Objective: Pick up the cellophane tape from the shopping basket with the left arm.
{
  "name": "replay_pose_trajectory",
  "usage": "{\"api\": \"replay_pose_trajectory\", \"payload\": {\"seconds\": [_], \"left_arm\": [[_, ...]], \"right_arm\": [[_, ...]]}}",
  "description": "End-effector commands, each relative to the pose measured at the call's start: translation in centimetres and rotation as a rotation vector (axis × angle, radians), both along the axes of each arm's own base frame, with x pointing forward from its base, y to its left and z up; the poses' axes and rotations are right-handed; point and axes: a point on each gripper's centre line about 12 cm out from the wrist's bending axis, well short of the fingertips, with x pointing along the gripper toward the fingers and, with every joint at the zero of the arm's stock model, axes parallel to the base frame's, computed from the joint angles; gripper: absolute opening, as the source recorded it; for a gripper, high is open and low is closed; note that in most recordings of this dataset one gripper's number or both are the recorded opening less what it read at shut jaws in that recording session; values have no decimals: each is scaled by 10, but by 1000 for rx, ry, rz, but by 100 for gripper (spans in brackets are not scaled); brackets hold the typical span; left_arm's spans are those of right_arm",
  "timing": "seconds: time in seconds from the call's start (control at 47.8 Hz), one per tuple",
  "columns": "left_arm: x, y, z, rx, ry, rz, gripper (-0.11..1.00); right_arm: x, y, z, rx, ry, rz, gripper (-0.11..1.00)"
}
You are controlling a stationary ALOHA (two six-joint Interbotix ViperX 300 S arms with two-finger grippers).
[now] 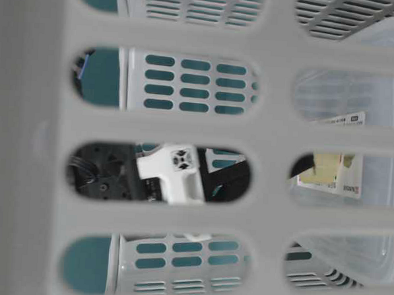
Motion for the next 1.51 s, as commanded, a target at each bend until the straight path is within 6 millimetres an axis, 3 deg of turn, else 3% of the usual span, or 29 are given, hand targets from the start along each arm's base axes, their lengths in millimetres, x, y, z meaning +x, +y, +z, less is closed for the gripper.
{"api": "replay_pose_trajectory", "payload": {"seconds": [0.0, 0.335, 0.628, 0.732, 0.858, 0.921, 1.151, 1.381, 1.486], "left_arm": [[3, -1, -1, 4, -17, -8, 91], [8, -2, -26, 7, 20, -17, 91], [7, -3, -26, 7, 22, -20, 88], [7, -6, -26, 7, 20, -27, 78], [7, -13, -21, 7, 9, -42, 49], [7, -17, -15, 6, -3, -51, 50], [9, -25, 53, 2, -97, -62, 50], [0, -20, 146, 1, -115, -42, 50], [-4, -14, 171, 0, -109, -23, 50]], "right_arm": [[1, 0, 9, 3, -26, -2, 78], [1, 0, 7, 3, -23, -2, 78], [1, 0, 7, 3, -23, -2, 78], [1, 0, 7, 3, -21, -2, 78], [1, 0, 7, 3, -20, -2, 78], [2, 0, 7, 3, -20, -2, 78], [1, 0, 7, 3, -23, -2, 78], [1, 0, 8, 5, -28, -2, 78], [0, 0, 10, 5, -34, -2, 78]]}}
